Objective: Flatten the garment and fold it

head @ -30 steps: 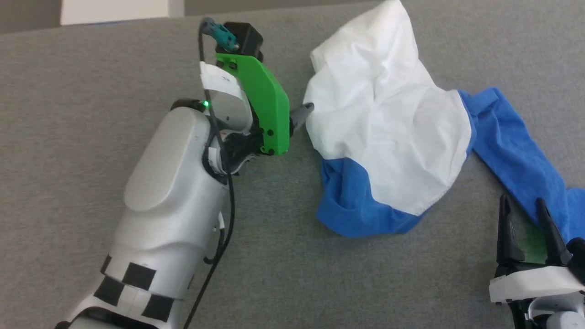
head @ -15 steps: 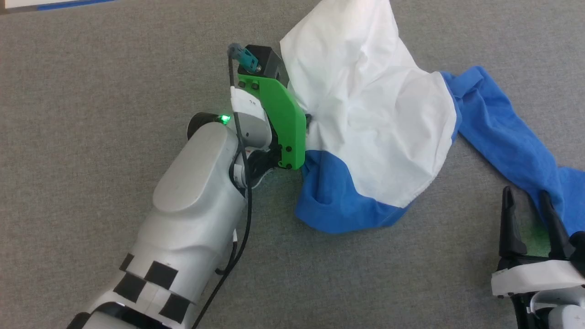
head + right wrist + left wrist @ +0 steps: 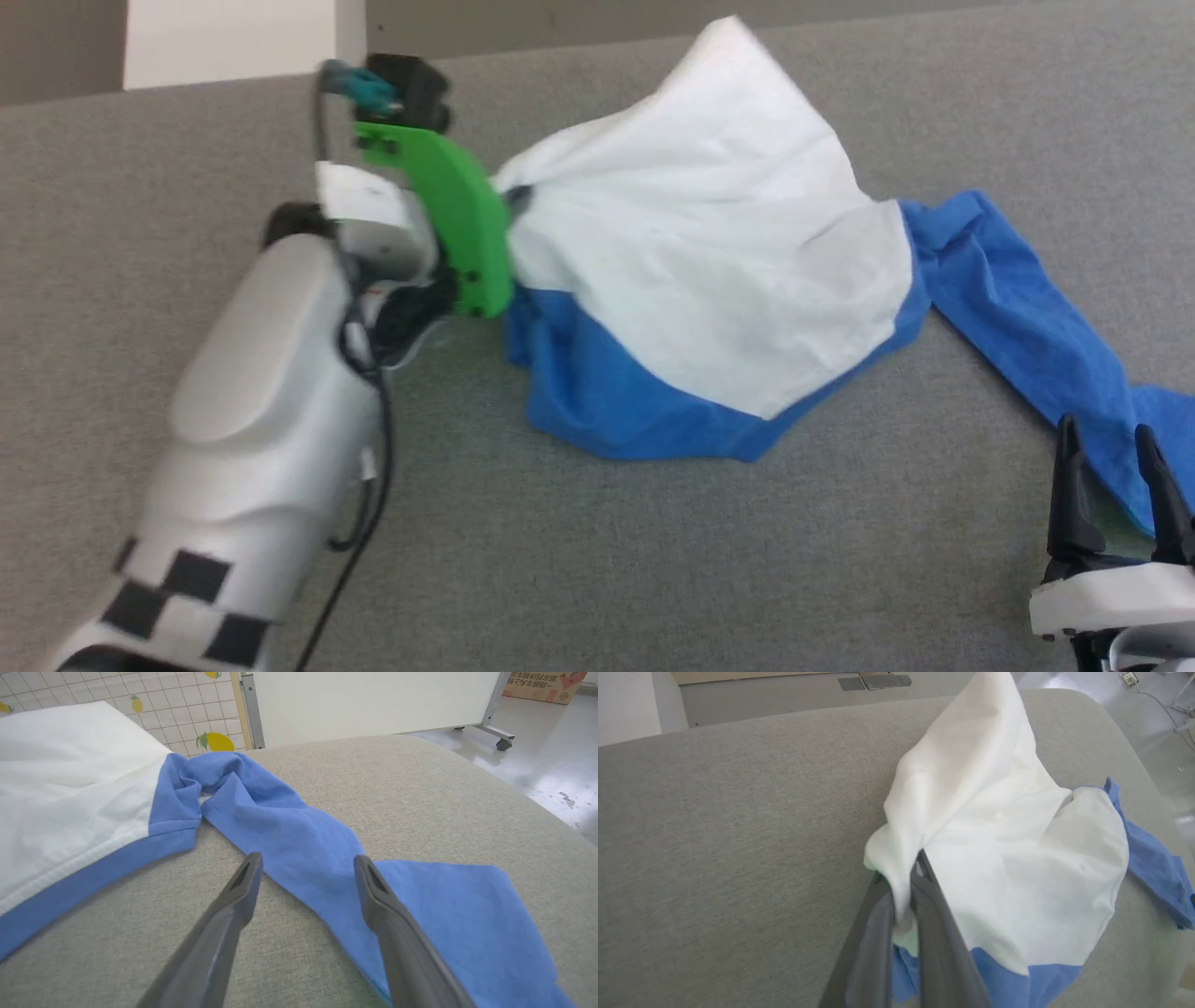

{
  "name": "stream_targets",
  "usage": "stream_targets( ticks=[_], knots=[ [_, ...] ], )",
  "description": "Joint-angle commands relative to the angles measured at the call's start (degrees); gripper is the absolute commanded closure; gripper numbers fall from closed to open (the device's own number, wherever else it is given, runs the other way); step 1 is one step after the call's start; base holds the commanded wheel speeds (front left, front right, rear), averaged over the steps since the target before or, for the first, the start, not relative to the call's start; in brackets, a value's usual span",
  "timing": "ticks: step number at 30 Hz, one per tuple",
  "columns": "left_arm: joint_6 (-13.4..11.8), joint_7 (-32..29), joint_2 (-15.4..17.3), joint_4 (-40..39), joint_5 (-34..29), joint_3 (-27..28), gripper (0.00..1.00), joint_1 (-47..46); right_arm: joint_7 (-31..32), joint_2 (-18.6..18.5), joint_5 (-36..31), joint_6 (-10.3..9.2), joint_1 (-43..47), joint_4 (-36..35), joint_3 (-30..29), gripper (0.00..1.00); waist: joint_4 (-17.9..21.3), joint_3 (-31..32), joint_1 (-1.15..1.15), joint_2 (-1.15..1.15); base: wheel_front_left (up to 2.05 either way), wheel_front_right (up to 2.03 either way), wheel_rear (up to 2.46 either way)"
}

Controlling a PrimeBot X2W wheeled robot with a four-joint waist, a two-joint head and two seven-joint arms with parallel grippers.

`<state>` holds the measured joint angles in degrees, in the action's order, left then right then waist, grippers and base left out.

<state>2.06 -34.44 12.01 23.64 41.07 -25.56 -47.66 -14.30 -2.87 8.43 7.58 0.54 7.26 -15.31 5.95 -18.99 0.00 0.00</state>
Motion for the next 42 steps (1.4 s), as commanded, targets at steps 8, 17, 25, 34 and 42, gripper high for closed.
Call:
stream_targets(
  ticks=[8, 17, 25, 34, 42],
  knots=[
    [-5.55, -7.65, 13.05, -15.91, 0.33, 3.37, 1.0, 13.88, 0.69, -0.01, -1.17, -0.09, 2.69, -1.41, 0.16, 0.0, -2.97, 6.56, 0.0, 0.0, 0.0, 0.0, 0.0],
    [-9.51, -0.91, 9.68, -17.15, 2.03, 5.7, 0.0, 21.92, 2.72, -0.01, -1.45, -0.09, 3.03, -3.88, 0.44, 0.0, -4.12, 8.08, 0.0, 0.0, 0.0, 0.0, 0.0],
    [-9.31, 2.91, 10.91, -20.77, 0.6, 7.76, 0.0, 19.0, 3.27, -0.01, -1.42, -0.09, 3.73, -4.25, 1.08, 0.0, -4.69, 10.04, 0.0, 0.0, 0.0, 0.0, 0.0],
    [-12.93, 12.2, 12.32, -33.27, -8.64, 5.31, 0.0, 27.34, 3.07, 0.0, -0.82, -0.09, 4.57, -4.47, 1.23, 0.0, -5.28, 9.6, 0.0, 0.0, 0.0, 0.0, 0.0],
    [-13.67, 8.95, 8.2, -29.46, -9.03, -3.95, 0.0, 36.72, 3.72, 0.0, -1.33, -0.09, 4.85, -5.47, 0.06, 0.0, -7.77, 7.66, 0.0, 0.0, 0.0, 0.0, 0.0]
  ],
)
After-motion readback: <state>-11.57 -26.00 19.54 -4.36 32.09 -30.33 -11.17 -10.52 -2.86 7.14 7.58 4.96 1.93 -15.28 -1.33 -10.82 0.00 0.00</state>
